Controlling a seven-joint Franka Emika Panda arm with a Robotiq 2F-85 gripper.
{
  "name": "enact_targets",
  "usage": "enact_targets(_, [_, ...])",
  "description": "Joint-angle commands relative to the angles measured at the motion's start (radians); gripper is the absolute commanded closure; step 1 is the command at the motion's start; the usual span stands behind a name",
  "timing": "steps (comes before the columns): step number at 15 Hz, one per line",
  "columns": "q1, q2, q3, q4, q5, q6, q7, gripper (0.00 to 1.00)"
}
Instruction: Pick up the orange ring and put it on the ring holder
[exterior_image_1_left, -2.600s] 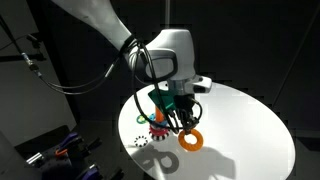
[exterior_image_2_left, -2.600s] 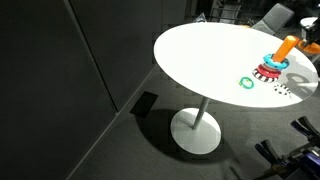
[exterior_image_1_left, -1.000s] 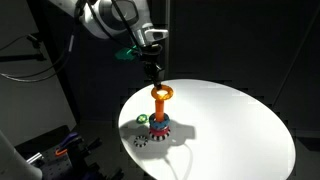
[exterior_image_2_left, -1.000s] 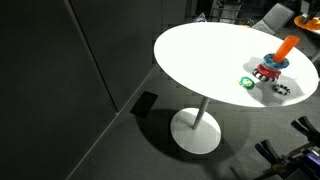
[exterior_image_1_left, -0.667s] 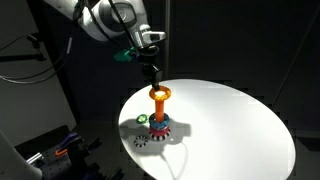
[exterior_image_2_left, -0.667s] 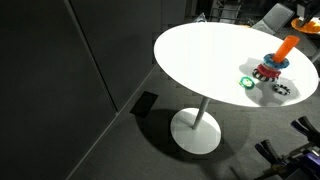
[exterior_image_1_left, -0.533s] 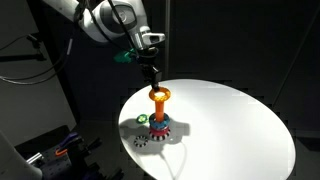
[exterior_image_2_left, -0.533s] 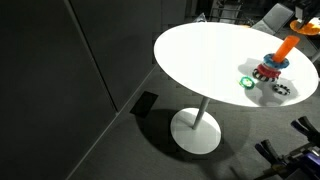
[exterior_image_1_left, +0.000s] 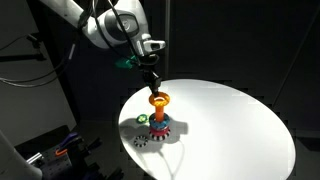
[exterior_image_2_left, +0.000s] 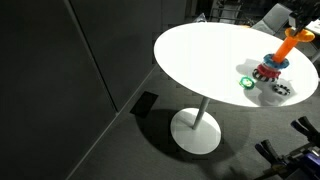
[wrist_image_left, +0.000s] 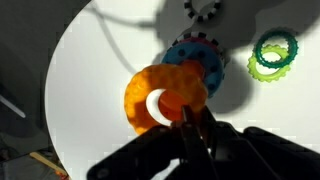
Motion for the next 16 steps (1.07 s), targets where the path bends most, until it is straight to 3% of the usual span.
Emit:
enact_targets(1, [0.014, 0.014, -0.007, 0.001, -0.036, 0.013, 0.043, 0.95])
enact_targets(7, [0.020, 0.029, -0.010, 0.002, -0.049, 0.020, 0.057, 0.92])
enact_targets(8, [0.020, 0.029, -0.011, 0.002, -0.050, 0.019, 0.056, 0.64])
enact_targets(10, [0.020, 0.028, -0.012, 0.000, -0.048, 0.019, 0.055, 0.57])
enact_targets(16, [0.019, 0.025, -0.015, -0.004, -0.041, 0.018, 0.048, 0.09])
